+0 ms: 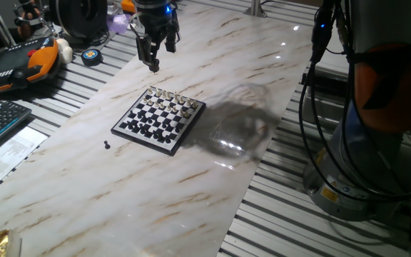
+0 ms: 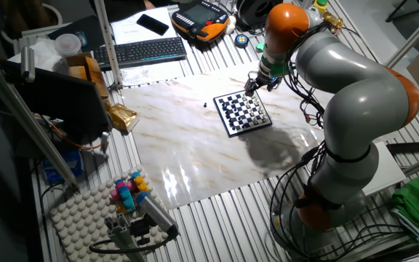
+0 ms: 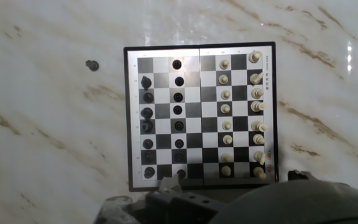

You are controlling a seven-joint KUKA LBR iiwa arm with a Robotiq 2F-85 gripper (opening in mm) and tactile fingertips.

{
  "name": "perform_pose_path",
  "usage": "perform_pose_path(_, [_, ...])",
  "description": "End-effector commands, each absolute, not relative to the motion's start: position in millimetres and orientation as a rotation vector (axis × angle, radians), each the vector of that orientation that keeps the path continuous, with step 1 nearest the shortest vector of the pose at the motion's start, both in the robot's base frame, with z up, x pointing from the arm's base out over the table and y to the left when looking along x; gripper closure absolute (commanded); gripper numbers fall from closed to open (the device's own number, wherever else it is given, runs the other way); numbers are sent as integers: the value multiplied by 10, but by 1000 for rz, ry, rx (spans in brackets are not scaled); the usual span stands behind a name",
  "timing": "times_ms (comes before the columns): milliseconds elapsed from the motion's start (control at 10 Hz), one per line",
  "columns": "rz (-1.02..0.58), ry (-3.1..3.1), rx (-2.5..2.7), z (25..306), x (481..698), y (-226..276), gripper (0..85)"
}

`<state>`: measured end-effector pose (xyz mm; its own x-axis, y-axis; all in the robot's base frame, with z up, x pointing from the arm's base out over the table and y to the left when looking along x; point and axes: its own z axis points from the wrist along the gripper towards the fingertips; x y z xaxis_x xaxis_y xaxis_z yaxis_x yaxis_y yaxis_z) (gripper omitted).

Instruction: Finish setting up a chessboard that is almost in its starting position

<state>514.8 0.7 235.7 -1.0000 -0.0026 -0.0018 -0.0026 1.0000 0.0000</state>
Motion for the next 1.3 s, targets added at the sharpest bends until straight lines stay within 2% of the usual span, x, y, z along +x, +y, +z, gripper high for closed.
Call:
perform_pose_path(0, [-103, 3308, -624, 2358, 5149, 7, 843])
perform_pose_path(1100, [-50, 3303, -522, 2365, 5146, -26, 843])
perform_pose_path(1200, [96, 3254, -410, 2365, 5146, -26, 843])
